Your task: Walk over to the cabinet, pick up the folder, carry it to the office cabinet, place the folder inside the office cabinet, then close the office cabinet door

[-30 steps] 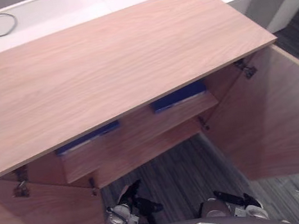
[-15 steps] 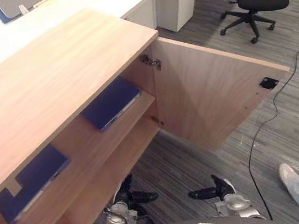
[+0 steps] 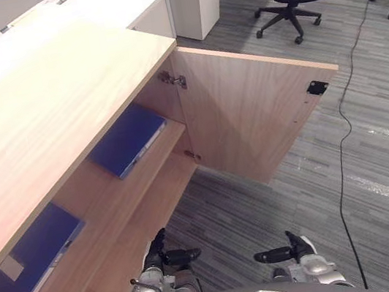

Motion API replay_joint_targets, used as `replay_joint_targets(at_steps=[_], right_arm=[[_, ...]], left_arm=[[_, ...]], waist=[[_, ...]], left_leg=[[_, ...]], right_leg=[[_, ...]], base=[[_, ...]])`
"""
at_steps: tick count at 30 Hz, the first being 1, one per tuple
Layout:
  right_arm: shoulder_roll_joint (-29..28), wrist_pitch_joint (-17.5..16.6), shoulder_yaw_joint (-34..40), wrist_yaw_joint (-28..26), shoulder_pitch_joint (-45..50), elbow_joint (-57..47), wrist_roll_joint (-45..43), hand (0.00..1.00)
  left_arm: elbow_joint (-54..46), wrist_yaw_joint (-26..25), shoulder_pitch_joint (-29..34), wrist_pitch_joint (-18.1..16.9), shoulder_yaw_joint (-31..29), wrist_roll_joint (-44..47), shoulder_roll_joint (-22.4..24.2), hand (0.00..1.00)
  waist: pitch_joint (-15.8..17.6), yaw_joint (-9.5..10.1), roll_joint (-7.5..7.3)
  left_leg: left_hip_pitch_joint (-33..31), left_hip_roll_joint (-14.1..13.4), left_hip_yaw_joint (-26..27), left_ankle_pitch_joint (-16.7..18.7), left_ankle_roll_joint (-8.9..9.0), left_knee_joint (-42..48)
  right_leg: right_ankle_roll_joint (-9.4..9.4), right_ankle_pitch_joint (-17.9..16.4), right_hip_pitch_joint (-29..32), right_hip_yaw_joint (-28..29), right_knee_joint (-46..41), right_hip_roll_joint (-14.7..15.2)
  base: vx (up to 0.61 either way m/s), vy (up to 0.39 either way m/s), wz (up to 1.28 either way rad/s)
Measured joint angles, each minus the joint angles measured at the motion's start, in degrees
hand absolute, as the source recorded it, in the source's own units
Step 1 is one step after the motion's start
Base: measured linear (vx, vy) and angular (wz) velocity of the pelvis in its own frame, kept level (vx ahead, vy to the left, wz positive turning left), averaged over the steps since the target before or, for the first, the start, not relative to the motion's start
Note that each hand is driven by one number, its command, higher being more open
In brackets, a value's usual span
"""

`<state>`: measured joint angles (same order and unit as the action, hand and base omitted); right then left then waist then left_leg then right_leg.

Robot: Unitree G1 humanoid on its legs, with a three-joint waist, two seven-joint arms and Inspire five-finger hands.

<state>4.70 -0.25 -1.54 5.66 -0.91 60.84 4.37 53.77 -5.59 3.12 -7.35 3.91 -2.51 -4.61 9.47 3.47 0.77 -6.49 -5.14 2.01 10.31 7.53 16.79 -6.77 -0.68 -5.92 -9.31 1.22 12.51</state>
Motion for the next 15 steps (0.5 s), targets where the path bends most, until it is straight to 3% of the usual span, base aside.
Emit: replay_joint_targets(at_steps=[2,7,11,13,15], right_arm=[[-0.6,-0.1,-1.6,-0.2,0.0,-1.3,0.0,1.0],[-0.3,-0.1,-3.7,-0.3,-0.1,-3.3,0.0,1.0],[-0.2,0.0,-3.7,-0.3,0.0,-3.3,2.0,1.0],[-0.2,0.0,-3.7,-0.3,-0.2,-3.3,2.1,1.0],[0.3,0.1,-3.5,-0.2,-0.4,-3.2,2.0,1.0]], left_arm=[[0.1,0.1,0.1,0.0,-0.2,-0.1,0.0,1.0],[0.4,0.9,0.8,0.2,0.2,-0.2,0.3,1.0],[1.0,0.9,1.1,0.3,0.9,-0.2,0.1,1.0],[1.0,1.0,1.3,0.3,0.9,-0.2,0.1,1.0],[0.8,1.3,1.3,0.4,1.1,-0.1,0.3,1.0]], waist=[[-0.2,0.0,-0.25],[-1.9,-0.42,0.67],[-3.7,-0.14,0.08],[-4.1,0.09,0.17],[-3.8,0.87,0.36]], left_leg=[[0.1,1.0,-2.4,0.5,-0.56,0.0],[0.1,0.6,-2.9,-0.4,-1.45,-0.5],[1.3,0.5,-2.7,-0.4,-1.62,-2.6],[2.3,0.4,-2.8,-0.2,-2.99,-4.3],[5.3,0.5,-2.3,-0.4,-3.44,-6.2]], right_leg=[[0.17,-0.1,0.0,0.2,-0.1,-0.1],[0.17,-0.1,0.7,0.5,-0.2,-0.6],[0.45,-0.2,1.0,0.7,-0.7,-0.6],[2.1,-1.6,4.3,1.2,-7.7,-0.5],[1.7,-2.6,11.2,2.9,-22.8,0.4]], base=[[0.15,0.059,-0.09],[0.15,-0.018,-0.07],[0.11,-0.001,-0.06],[0.02,0.03,-0.16],[-0.07,0.096,-0.25]])
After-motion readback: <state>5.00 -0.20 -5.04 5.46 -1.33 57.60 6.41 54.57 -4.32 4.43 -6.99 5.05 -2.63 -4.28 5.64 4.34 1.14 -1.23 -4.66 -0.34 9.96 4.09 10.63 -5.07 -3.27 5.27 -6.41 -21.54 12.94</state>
